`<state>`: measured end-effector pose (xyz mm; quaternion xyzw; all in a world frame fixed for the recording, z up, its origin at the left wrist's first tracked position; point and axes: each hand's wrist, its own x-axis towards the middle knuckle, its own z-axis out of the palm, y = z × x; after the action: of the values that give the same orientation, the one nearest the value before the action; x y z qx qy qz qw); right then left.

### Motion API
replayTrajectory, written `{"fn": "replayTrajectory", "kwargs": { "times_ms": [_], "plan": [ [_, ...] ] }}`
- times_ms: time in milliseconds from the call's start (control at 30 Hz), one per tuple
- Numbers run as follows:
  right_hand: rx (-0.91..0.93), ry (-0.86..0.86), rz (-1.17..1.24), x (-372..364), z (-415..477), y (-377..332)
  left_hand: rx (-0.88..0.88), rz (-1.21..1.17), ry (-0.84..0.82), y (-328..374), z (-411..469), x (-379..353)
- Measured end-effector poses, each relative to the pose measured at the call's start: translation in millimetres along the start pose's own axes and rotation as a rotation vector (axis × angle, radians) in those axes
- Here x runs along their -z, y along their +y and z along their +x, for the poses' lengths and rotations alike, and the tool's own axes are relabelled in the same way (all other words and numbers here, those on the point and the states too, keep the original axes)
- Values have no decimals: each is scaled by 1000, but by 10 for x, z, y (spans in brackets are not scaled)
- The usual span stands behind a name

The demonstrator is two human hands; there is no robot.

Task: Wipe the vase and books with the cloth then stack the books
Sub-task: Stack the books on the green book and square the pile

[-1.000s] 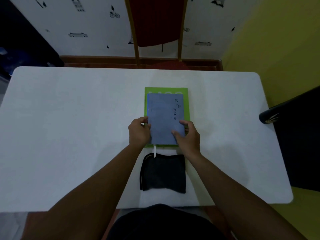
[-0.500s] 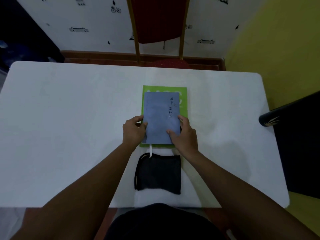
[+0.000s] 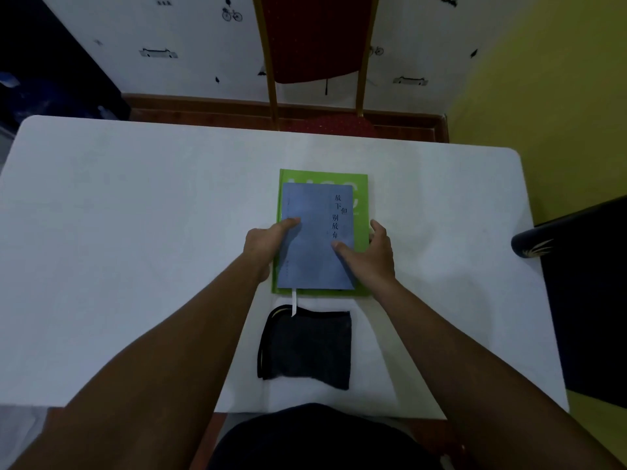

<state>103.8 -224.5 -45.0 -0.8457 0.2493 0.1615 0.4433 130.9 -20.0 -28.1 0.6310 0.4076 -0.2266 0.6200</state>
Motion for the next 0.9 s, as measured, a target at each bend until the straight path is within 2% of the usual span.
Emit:
{"fn": "replayTrajectory", "kwargs": {
  "times_ms": [133,333,500,700,800,900],
  "plan": [
    [-108,-111,219,161,78,16,40,-38,-125,91,-21,3],
    [-185,-317,543,318,193,40,-85,17,-179,234,-167,-128],
    [-188,-400,630,378,177,44,-200,80,-204,291,-306,-113],
    [-85,-318,632,518,139,-43,-357,89,-270,244,-438,17],
    [62,-255,502,638,103,-146,-509,170,-342,313,-496,115],
    [215,-136,394,686,22,-256,-702,310,-310,388,-518,224]
  ]
}}
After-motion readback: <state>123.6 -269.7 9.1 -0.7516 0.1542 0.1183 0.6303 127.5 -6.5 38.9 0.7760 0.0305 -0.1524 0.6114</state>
